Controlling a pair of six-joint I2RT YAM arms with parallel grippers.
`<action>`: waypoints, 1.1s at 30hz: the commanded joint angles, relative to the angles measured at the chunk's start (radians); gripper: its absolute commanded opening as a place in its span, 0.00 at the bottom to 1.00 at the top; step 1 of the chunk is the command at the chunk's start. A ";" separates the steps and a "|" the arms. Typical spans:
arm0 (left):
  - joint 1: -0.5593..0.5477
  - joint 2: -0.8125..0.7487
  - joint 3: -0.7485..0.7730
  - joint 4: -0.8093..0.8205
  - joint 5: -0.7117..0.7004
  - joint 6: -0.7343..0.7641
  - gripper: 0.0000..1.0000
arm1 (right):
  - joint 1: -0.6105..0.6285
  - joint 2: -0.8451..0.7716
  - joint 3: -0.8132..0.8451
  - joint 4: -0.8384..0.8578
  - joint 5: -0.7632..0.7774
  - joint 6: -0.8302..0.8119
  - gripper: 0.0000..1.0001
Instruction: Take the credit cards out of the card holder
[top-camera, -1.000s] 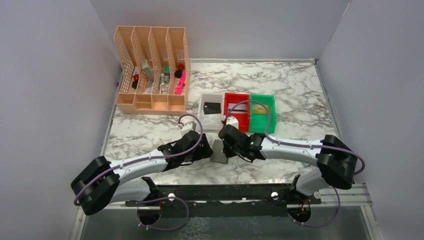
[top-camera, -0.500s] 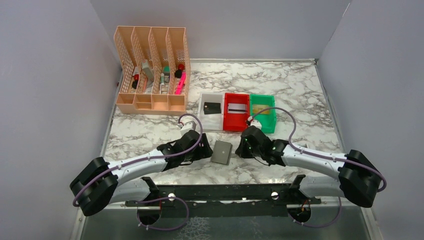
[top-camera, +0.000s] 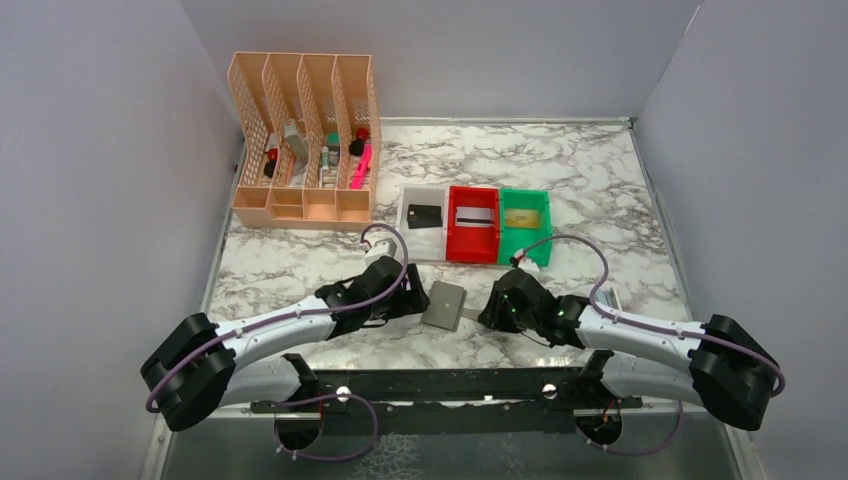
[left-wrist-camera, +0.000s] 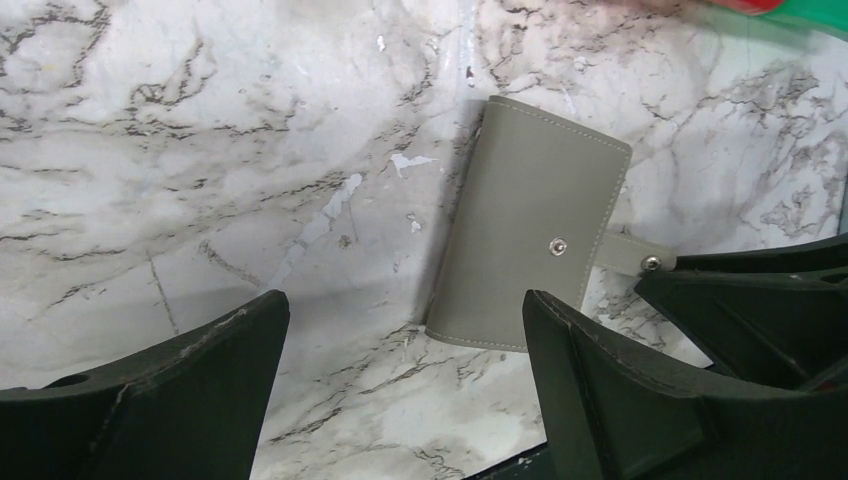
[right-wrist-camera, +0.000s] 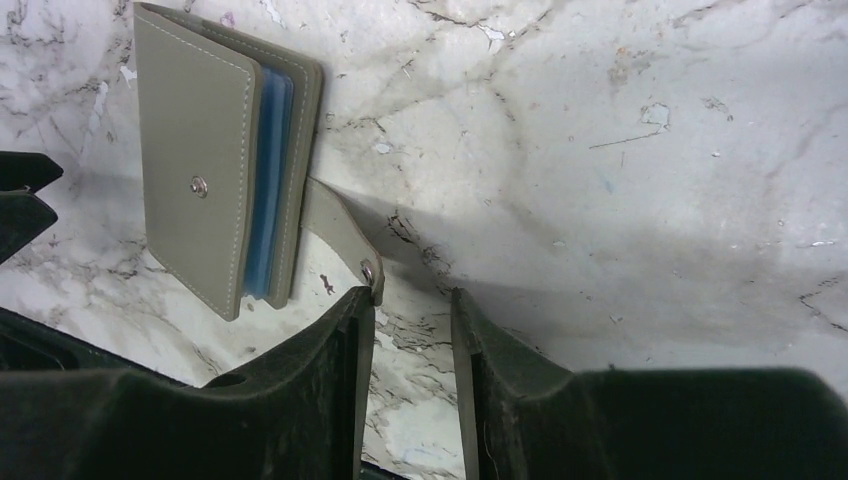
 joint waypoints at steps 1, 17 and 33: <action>0.002 0.006 0.044 -0.017 0.033 0.035 0.91 | -0.002 -0.017 -0.020 0.057 -0.007 0.061 0.40; -0.075 0.126 0.187 -0.068 0.035 0.189 0.90 | -0.025 0.061 -0.025 0.183 -0.086 0.094 0.42; -0.203 0.303 0.402 -0.245 -0.172 0.246 0.86 | -0.079 0.062 -0.039 0.242 -0.169 0.074 0.05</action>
